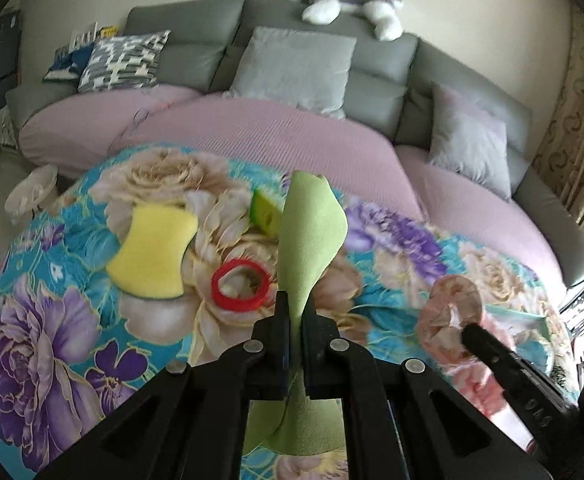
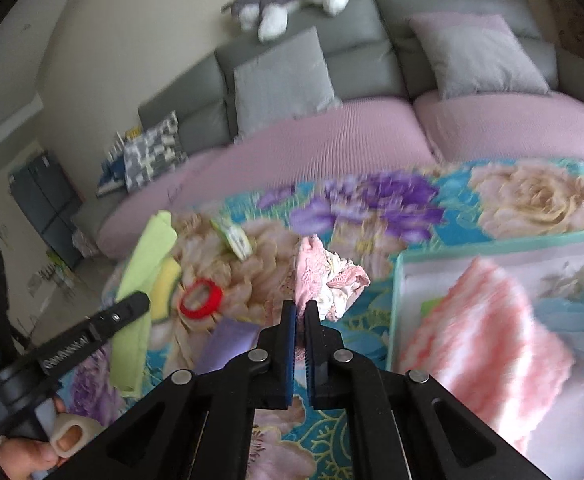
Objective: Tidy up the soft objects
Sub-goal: 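Carry the green cloth and pink lace item over the tray with both tools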
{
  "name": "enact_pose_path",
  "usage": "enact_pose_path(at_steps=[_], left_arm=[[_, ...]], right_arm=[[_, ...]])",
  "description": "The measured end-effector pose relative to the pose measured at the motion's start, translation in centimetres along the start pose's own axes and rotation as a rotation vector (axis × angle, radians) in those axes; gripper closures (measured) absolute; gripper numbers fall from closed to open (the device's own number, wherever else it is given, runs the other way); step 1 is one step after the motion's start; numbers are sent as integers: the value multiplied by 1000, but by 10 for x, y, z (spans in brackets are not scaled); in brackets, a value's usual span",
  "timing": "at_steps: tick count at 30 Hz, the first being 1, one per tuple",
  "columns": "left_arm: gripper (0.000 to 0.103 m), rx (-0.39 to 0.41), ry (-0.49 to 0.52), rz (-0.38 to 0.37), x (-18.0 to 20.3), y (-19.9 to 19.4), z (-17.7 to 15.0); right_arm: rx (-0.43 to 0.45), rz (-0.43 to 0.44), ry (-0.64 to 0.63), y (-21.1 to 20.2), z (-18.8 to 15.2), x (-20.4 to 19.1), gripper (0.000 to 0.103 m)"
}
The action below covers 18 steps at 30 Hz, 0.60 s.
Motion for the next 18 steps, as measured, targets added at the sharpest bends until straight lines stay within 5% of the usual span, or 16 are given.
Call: enact_pose_path(at_steps=[10, 18], left_arm=[[98, 56, 103, -139, 68, -20, 3], [98, 24, 195, -280, 132, -27, -13]], right_arm=[[153, -100, 31, -68, 25, 38, 99], [253, -316, 47, -130, 35, 88, 99]])
Point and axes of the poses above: each gripper's, at about its wrist camera, not at the fingertips, and y roughly the way its jaws point, x to its right, z to its top, the point moved 2 cm from there along y, roughly the way its jaws point, and after that the axes turned 9 degrees about x, right-handed, at the moved point
